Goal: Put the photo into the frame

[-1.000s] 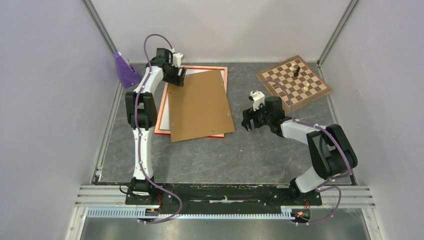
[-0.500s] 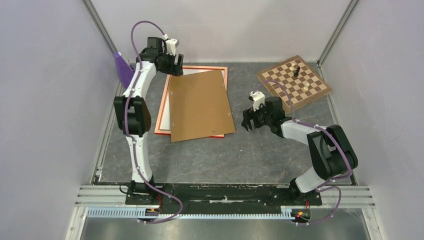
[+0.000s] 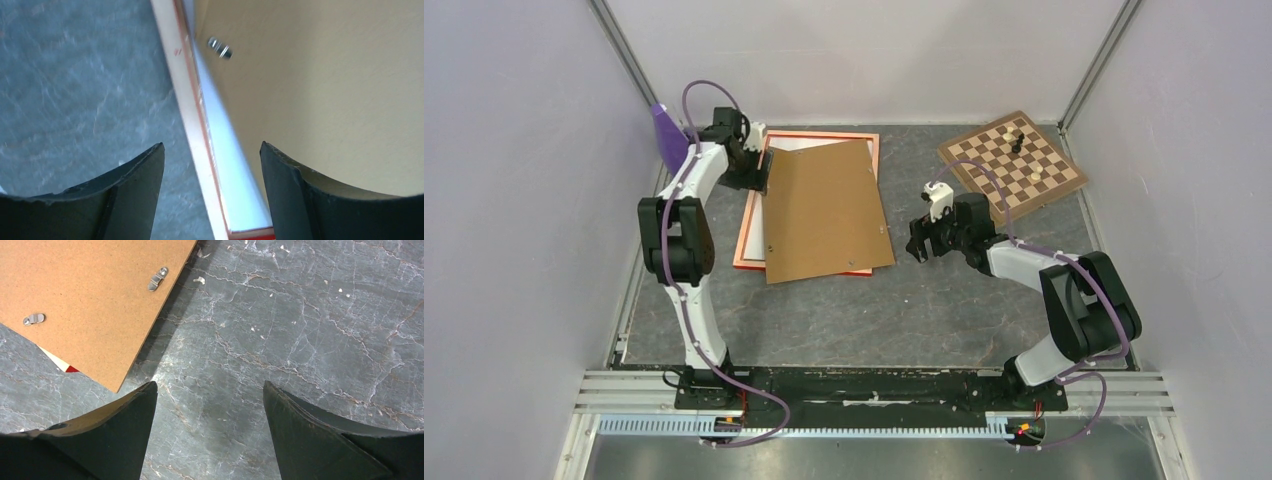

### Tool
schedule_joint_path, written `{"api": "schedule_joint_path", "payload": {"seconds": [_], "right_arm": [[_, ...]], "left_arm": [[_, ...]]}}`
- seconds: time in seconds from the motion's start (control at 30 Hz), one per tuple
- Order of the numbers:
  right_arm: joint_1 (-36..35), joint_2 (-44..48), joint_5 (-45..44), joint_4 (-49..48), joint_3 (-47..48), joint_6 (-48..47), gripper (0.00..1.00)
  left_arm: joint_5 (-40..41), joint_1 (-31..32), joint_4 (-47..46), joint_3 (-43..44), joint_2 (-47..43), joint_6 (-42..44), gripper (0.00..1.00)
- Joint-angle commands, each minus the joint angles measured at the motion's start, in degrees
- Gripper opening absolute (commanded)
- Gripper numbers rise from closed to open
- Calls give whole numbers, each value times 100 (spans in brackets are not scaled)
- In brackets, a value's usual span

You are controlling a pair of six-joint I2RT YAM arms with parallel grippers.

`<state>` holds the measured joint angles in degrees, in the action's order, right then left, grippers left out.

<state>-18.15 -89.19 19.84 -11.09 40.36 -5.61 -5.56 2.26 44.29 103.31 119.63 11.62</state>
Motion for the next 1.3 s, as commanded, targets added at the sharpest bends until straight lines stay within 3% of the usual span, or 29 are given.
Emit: {"api": "schedule_joint_path", "payload": {"seconds": [0.0,0.23,0.8,1.27], "right_arm": [[13,186,152,-223,-63,-54,80],[21,294,130,-224,-116,-99,80],[101,254,170,-218,-151,-116,79],[212,298,190,-159,-154,-125,79]], "left_arm": [[272,-217,187,-441,-514,183,74],[118,-433,355,-758,-343,279,61],[-364,-448,502,-745,221,182,56],[-571,-448,489,-988,212,231,29]]}}
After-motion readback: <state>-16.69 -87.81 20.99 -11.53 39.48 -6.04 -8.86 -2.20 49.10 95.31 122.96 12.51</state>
